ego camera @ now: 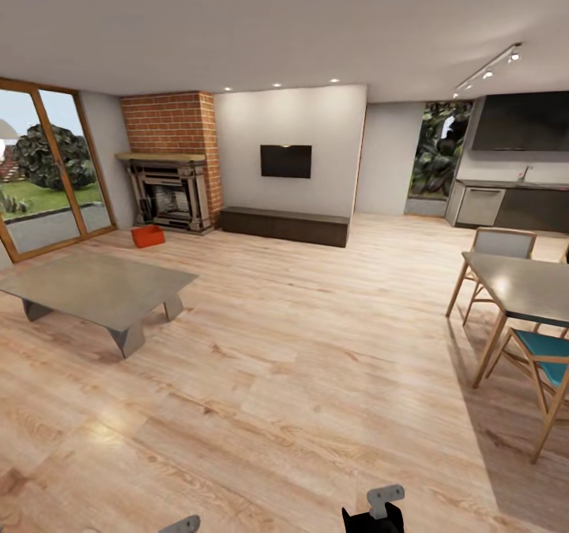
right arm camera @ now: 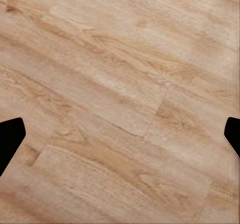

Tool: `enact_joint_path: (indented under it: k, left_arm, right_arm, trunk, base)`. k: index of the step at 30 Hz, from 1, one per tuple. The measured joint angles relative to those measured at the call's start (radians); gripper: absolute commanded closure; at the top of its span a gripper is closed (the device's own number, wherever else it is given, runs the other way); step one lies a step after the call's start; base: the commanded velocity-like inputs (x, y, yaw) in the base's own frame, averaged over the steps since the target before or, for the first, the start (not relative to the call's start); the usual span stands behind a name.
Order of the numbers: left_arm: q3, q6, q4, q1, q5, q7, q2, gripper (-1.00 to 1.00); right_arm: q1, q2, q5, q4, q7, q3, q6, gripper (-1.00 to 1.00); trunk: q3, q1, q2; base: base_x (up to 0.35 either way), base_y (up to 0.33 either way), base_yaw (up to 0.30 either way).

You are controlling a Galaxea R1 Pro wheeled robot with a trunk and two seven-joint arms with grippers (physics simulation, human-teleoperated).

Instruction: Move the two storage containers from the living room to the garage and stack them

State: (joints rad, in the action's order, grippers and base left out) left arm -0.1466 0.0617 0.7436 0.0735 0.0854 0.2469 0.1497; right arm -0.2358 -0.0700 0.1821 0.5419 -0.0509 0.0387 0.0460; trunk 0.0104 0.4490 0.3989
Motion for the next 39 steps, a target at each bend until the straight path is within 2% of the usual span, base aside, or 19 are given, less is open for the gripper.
enact_joint_path:
  k: [39]
  left_arm:
    - [0.000,0.000,0.000,0.000,-0.001,0.000,0.000,-1.00]
  right_arm:
    - [0.000,0.000,0.000,-0.006,0.000,0.001,0.001,-1.00]
  trunk:
    - [0.000,0.000,0.000]
  base:
    - [0.324,-0.110,0.000]
